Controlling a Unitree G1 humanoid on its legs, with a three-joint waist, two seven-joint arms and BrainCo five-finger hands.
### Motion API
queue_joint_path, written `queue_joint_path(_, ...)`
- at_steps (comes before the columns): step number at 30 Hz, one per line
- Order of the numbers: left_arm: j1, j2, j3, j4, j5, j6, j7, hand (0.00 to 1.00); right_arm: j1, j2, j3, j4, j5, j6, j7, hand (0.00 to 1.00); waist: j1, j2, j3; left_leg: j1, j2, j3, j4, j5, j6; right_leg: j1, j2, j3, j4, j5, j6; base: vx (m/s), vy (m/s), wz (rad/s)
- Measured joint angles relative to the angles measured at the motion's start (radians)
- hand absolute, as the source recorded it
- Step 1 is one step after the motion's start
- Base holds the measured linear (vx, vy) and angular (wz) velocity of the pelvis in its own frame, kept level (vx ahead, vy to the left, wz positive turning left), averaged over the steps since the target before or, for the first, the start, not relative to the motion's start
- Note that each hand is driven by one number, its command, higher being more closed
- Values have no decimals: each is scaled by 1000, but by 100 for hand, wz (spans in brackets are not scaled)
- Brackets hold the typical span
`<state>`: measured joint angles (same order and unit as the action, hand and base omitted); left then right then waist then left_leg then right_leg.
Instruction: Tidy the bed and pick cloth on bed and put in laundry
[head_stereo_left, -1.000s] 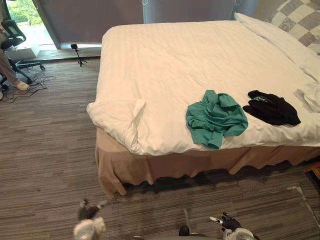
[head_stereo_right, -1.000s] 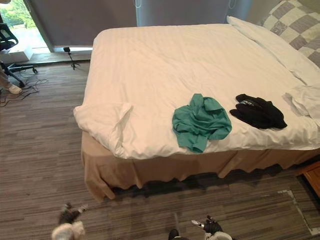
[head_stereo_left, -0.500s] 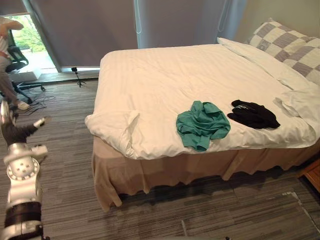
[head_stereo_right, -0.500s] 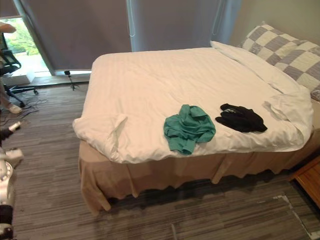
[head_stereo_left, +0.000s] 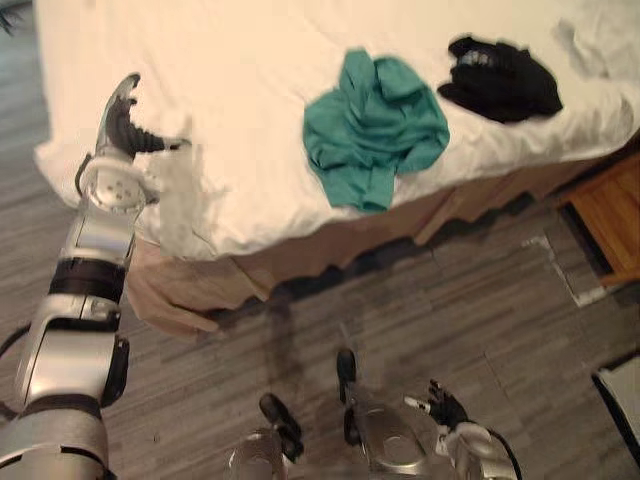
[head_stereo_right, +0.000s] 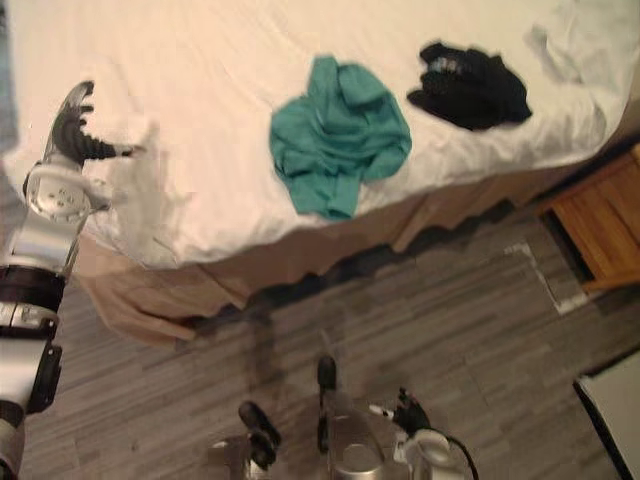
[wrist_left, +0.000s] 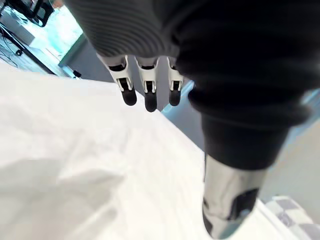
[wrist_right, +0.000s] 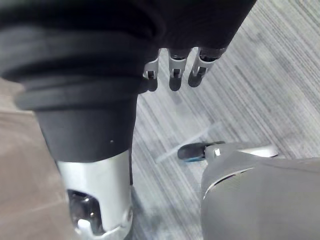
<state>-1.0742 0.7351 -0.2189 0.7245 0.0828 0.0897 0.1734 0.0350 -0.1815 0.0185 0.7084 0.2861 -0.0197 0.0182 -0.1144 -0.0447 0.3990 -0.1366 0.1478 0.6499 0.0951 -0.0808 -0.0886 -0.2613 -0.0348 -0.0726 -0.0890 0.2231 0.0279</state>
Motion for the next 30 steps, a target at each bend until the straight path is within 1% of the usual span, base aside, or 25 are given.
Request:
queue_joint_path(3, -48, 0, -18, 34, 57, 62, 0, 0, -13, -15, 25, -26, 12, 0, -19, 0, -2, -7, 31, -49, -1, -3, 14, 4, 7, -42, -6, 27, 0, 12, 9, -50, 42, 4)
queue_joint_path(5, -53, 0, -29, 75, 89, 115, -3, 0, -20, -22, 25, -30, 31, -2, -26, 0, -10, -12, 36, -83, -3, -7, 15, 11, 15, -74, -8, 31, 0, 22, 13, -43, 57, 7)
queue_joint_path(6, -52, 0, -36, 87, 99, 121, -3, 0, -20, -22, 26, -30, 31, -3, -29, 0, -12, -12, 37, -89, -2, -9, 15, 12, 17, -78, -8, 33, 0, 26, 19, -28, 46, 8)
queue_joint_path(7, -52, -3, -37, 95, 119, 130, -4, 100, -20, -23, 25, -29, 32, -3, -32, 0, -14, -14, 40, -94, -2, -12, 14, 14, 19, -81, -9, 37, 0, 29, 22, -25, 64, 8)
queue_joint_path(9, -52, -8, -37, 91, 163, 136, -10, 100, -20, -24, 24, -30, 38, -3, -35, 0, -15, -18, 42, -101, -4, -17, 15, 16, 22, -85, -12, 39, 0, 32, 25, -21, 58, 8)
queue_joint_path(10, -52, -13, -36, 89, 195, 143, -7, 100, -21, -27, 24, -30, 38, -4, -35, 0, -15, -18, 42, -106, -4, -20, 15, 18, 25, -89, -13, 41, 0, 37, 33, -17, 40, 7)
queue_joint_path(12, -45, -28, -34, 87, 229, 161, 4, 100, -22, -32, 24, -29, 38, -7, -27, 0, -15, -18, 42, -108, -4, -25, 14, 20, 28, -89, -14, 47, 0, 45, 33, -22, 59, 6)
queue_joint_path(14, -35, -32, -32, 85, 254, 184, 42, 100, -22, -38, 23, -30, 38, -20, -13, 0, -15, -18, 42, -110, -4, -29, 13, 21, 30, -89, -15, 54, -1, 50, 36, -18, 52, 4)
queue_joint_path(15, -22, -33, -5, 86, 271, 197, 77, 100, -22, -39, 19, -30, 39, -25, -7, 0, -14, -18, 42, -113, -2, -31, 12, 19, 33, -90, -15, 58, -1, 50, 36, -11, 36, 7)
queue_joint_path(17, -12, -28, 54, 91, 271, 202, 111, 100, -22, -39, 7, -30, 39, -31, 2, 0, -13, -18, 42, -120, 2, -36, 13, 18, 39, -93, -15, 64, -1, 50, 36, 0, 24, 9)
queue_joint_path(18, -9, -24, 65, 91, 271, 201, 111, 100, -22, -39, 0, -30, 39, -32, 4, 0, -12, -18, 42, -123, 3, -37, 13, 20, 39, -94, -14, 64, -1, 50, 36, 12, 8, 9)
queue_joint_path(21, 39, -11, 128, 85, 270, 189, 107, 100, -18, -43, -18, -35, 39, -41, 7, 0, -5, -17, 41, -123, 15, -39, 16, 27, 33, -92, -7, 62, -1, 50, 36, 24, -3, 4)
queue_joint_path(22, 77, -10, 164, 70, 266, 175, 106, 100, -12, -44, -18, -46, 38, -40, 8, 0, -1, -16, 41, -119, 22, -41, 17, 31, 28, -86, -2, 61, -1, 50, 36, 34, -10, 1)
queue_joint_path(25, 147, -11, 213, 59, 235, 149, 106, 100, -1, -44, -17, -65, 35, -37, 11, 0, 4, -14, 40, -102, 37, -41, 32, 35, 20, -62, 8, 54, -1, 50, 36, 26, -10, 1)
queue_joint_path(26, 206, -16, 245, 60, 207, 137, 105, 100, 6, -46, -17, -65, 33, -29, 12, 0, 6, -7, 36, -74, 49, -43, 32, 36, 17, -33, 18, 49, -1, 50, 36, 0, 0, 0)
queue_joint_path(27, 228, -18, 257, 60, 199, 133, 104, 100, 11, -46, -17, -64, 32, -27, 13, 0, 6, -3, 34, -64, 53, -46, 32, 35, 18, -22, 20, 48, -1, 48, 37, 36, 6, 7)
queue_joint_path(28, 274, -27, 282, 61, 180, 124, 104, 100, 25, -50, -18, -64, 30, -22, 15, 0, 8, 8, 25, -50, 60, -53, 31, 31, 19, -3, 24, 44, -1, 38, 40, 52, 17, 30)
queue_joint_path(29, 330, -34, 307, 61, 164, 109, 104, 100, 58, -52, -17, -61, 28, -10, 23, 0, 14, 8, 1, -33, 58, -56, 35, 29, 14, 32, 11, 19, -1, -33, 14, 44, 15, 31)
queue_joint_path(30, 341, -35, 312, 61, 160, 107, 105, 100, 65, -52, -17, -60, 28, -7, 24, 0, 19, 6, -4, -30, 57, -56, 38, 27, 10, 37, 9, 14, -1, -53, 9, 76, -57, 24)
